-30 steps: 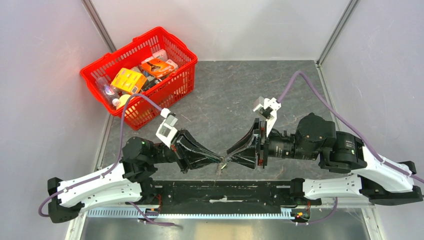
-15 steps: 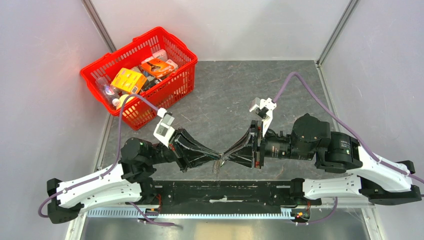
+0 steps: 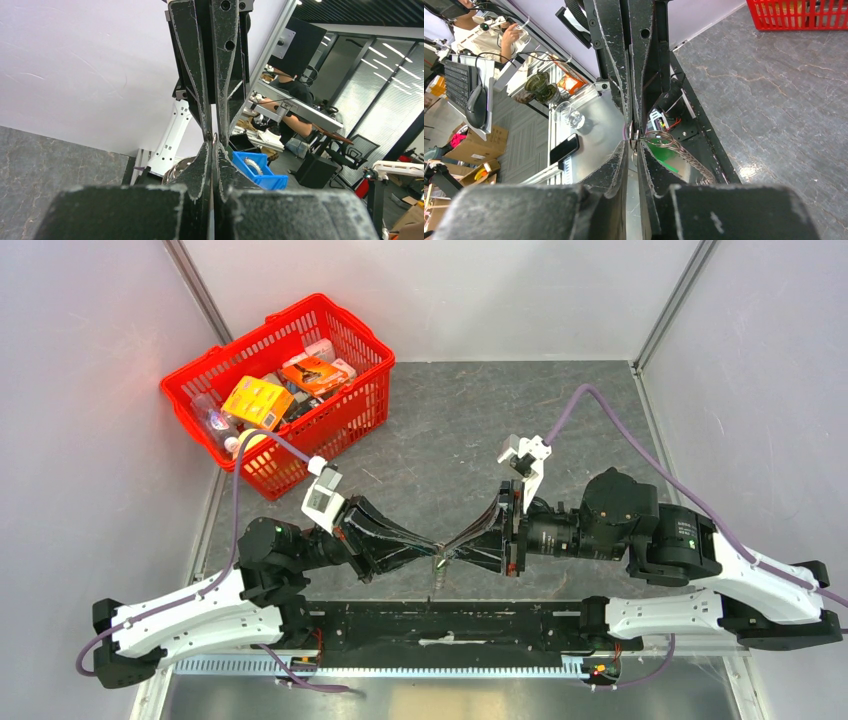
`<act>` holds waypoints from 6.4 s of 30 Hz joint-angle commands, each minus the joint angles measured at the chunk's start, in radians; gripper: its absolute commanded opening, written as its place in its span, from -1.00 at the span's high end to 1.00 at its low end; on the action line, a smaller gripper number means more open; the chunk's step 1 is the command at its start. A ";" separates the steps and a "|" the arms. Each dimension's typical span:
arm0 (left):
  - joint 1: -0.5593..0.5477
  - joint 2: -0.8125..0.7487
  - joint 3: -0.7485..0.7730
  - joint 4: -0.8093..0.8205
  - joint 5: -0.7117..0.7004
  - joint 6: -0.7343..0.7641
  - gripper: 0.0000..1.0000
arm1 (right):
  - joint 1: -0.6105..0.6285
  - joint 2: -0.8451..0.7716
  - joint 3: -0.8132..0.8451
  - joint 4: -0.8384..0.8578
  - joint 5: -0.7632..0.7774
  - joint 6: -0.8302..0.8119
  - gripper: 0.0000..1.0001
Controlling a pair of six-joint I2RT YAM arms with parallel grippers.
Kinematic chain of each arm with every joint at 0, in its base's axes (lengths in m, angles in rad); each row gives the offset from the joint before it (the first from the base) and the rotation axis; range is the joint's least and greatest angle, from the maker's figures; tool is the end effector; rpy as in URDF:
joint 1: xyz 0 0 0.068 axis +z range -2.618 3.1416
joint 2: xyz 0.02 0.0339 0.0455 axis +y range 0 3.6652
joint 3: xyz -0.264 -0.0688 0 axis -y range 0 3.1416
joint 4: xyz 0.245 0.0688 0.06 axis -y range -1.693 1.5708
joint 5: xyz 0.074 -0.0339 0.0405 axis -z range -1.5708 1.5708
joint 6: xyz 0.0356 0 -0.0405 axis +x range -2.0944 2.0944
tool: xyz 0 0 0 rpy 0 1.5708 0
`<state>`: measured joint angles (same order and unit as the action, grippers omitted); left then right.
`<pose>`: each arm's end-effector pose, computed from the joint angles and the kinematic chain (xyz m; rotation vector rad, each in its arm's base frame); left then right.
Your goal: Put the keys on the keyring
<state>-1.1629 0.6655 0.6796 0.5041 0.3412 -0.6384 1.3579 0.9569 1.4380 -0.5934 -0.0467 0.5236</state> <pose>0.0485 -0.1423 0.3932 0.6642 1.0820 -1.7723 0.0335 0.1628 0.4836 -0.8082 1.7256 1.4016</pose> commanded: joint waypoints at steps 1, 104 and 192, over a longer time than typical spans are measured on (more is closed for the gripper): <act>0.002 0.000 0.000 0.060 -0.037 0.030 0.95 | 0.006 -0.003 -0.014 0.056 0.004 0.005 0.66; 0.002 0.050 0.265 -0.578 0.343 0.150 0.69 | 0.000 0.331 0.417 -0.471 -0.370 -0.315 1.00; 0.002 -0.125 0.043 -0.275 -0.261 -0.030 0.96 | 0.000 0.173 0.159 -0.126 0.114 -0.363 0.57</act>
<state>-1.1618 0.5449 0.7181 0.1856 0.1020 -0.6388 1.3575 1.1282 1.5776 -0.7586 0.0505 0.1814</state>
